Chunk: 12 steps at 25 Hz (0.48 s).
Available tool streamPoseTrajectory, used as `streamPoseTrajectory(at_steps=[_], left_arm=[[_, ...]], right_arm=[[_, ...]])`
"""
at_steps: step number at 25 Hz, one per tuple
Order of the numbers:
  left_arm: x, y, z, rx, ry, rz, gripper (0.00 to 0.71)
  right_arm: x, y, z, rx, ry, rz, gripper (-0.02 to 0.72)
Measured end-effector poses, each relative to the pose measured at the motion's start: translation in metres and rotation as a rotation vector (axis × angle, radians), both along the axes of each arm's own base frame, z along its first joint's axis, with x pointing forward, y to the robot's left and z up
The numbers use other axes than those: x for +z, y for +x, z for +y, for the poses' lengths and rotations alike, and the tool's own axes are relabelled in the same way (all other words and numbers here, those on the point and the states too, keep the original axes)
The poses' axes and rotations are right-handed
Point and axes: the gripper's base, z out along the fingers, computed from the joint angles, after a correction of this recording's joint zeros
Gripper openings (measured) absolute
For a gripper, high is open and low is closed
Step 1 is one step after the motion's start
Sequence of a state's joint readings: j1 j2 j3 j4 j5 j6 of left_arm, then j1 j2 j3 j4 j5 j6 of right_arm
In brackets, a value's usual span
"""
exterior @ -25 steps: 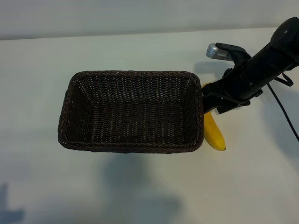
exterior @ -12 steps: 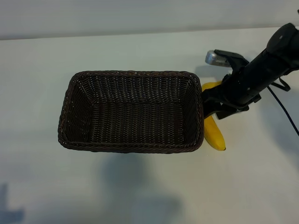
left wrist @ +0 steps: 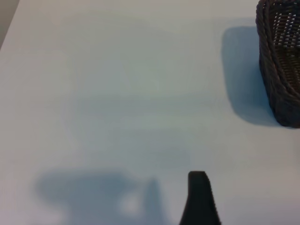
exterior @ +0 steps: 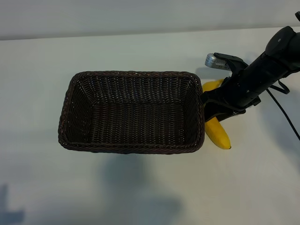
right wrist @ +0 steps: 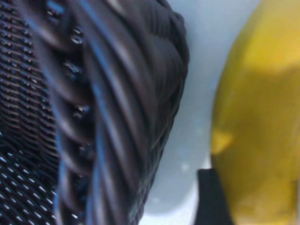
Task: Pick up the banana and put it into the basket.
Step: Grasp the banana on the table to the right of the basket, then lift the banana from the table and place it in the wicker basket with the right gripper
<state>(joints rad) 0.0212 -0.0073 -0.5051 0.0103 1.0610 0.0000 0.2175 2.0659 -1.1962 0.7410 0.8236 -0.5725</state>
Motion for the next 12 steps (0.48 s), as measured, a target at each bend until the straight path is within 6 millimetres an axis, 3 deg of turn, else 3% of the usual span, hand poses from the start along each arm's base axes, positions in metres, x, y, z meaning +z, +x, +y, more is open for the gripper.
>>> streamPoseTrajectory(at_steps=[12], left_arm=[[0.0000, 0.0000, -0.0003, -0.002, -0.003, 0.000, 0.538]], right_arm=[[0.0052, -0.0026, 0.0002, 0.015, 0.009, 0.019, 0.415]])
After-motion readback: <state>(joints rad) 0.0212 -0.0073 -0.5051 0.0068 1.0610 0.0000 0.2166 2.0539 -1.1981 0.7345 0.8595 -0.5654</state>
